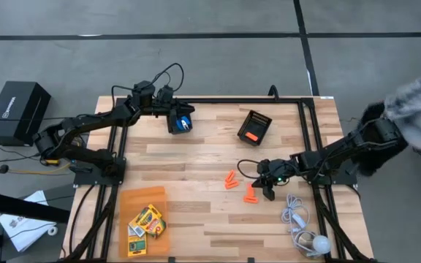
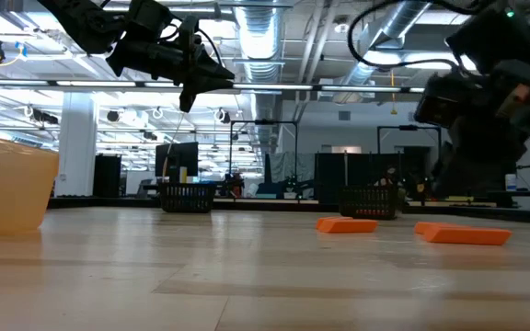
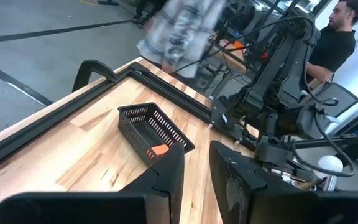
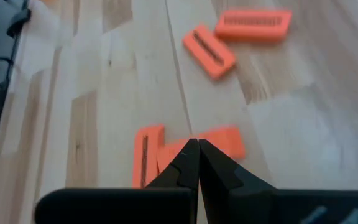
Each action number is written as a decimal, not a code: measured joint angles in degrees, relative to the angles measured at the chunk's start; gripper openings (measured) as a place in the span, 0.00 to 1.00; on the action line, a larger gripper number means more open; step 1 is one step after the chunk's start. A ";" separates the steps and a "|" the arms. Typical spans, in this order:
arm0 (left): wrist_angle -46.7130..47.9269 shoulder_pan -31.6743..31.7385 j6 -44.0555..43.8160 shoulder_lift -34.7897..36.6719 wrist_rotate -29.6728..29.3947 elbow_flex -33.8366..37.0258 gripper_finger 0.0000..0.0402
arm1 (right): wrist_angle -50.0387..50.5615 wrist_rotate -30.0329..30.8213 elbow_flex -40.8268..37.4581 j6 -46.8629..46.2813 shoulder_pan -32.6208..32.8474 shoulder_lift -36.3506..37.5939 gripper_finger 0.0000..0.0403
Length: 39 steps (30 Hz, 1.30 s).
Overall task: Pick & Place School Supplies
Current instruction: Put the orange eraser into the right black bin
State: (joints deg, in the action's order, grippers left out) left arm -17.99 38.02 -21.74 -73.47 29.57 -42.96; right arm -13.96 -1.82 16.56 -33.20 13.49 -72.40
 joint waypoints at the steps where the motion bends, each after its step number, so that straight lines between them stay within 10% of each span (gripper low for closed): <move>1: -0.01 0.00 0.00 0.00 0.01 0.00 0.18 | -0.28 -0.13 -0.69 -0.56 0.02 0.00 0.00; 39: -0.01 0.00 0.07 0.00 0.00 0.00 0.18 | -12.05 -1.06 -3.39 -4.44 -1.79 -5.41 0.00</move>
State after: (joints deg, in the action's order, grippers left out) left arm -18.00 38.02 -21.67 -73.47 29.57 -42.96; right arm -26.01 -2.88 13.17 -37.64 11.70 -77.81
